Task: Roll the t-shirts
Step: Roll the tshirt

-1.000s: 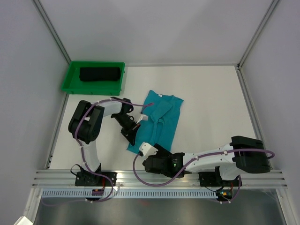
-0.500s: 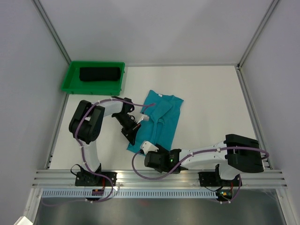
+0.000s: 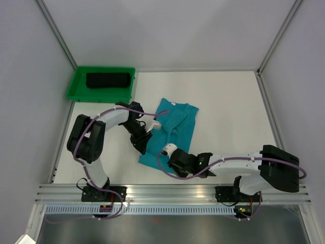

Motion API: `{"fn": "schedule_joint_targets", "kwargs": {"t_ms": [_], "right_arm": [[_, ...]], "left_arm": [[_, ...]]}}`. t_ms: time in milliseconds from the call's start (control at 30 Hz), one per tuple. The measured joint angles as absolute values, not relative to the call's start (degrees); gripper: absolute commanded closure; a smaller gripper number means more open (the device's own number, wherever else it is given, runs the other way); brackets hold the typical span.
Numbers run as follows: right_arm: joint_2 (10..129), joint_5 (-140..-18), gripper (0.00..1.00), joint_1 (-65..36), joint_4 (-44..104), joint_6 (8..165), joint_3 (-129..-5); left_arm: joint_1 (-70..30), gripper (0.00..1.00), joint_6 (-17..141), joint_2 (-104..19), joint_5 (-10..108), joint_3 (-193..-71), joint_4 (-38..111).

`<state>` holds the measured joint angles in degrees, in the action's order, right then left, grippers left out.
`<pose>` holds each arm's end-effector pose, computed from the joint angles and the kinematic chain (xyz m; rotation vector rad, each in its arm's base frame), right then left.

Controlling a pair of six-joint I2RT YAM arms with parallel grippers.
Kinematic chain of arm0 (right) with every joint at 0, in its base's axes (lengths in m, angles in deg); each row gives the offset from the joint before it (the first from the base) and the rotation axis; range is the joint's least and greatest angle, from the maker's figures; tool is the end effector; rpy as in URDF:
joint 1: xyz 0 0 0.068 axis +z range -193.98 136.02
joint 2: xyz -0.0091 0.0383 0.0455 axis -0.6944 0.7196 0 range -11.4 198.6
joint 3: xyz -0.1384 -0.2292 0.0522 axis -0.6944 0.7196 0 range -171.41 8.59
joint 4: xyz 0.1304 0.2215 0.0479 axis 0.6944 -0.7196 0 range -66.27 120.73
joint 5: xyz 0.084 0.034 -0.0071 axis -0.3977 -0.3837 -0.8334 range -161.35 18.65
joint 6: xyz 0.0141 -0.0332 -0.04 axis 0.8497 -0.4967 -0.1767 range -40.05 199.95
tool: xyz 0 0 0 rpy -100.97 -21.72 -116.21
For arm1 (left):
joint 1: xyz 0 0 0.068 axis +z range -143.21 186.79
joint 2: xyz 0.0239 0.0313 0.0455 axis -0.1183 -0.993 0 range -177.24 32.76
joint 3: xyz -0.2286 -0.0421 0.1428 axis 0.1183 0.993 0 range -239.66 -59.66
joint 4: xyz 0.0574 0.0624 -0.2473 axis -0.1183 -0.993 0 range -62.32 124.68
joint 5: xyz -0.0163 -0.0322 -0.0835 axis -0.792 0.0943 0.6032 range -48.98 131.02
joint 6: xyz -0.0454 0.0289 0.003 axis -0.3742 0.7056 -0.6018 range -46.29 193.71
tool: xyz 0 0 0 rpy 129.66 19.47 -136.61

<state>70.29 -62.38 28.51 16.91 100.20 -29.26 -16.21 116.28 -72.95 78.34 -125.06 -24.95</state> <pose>0.0831 0.2449 0.1561 -1.0968 2.3720 0.4070 0.2672 -0.1370 0.1541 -1.5070 -2.4979 1.0133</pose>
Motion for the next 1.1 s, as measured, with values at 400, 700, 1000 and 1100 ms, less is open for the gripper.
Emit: {"fn": "schedule_joint_targets", "kwargs": {"t_ms": [400, 700, 1000, 1100], "right_arm": [[65.4, -80.1, 0.77, 20.3, 29.8, 103.3, -20.2], [66.5, -92.1, 0.77, 15.3, 38.7, 105.9, -16.0], [68.3, -97.5, 0.76, 14.5, 40.2, 106.1, -16.1], [68.4, -99.0, 0.76, 13.9, 40.2, 106.1, -16.1]], "left_arm": [[-19.0, 0.30, 140.4, -41.9, 73.9, -110.5, -18.5], [-30.7, 0.12, 150.1, -27.4, 67.0, -92.3, -3.4], [-33.1, 0.19, 150.7, -29.9, 61.0, -89.3, 6.2], [-33.6, 0.19, 151.1, -30.2, 60.0, -88.2, 7.6]]}}
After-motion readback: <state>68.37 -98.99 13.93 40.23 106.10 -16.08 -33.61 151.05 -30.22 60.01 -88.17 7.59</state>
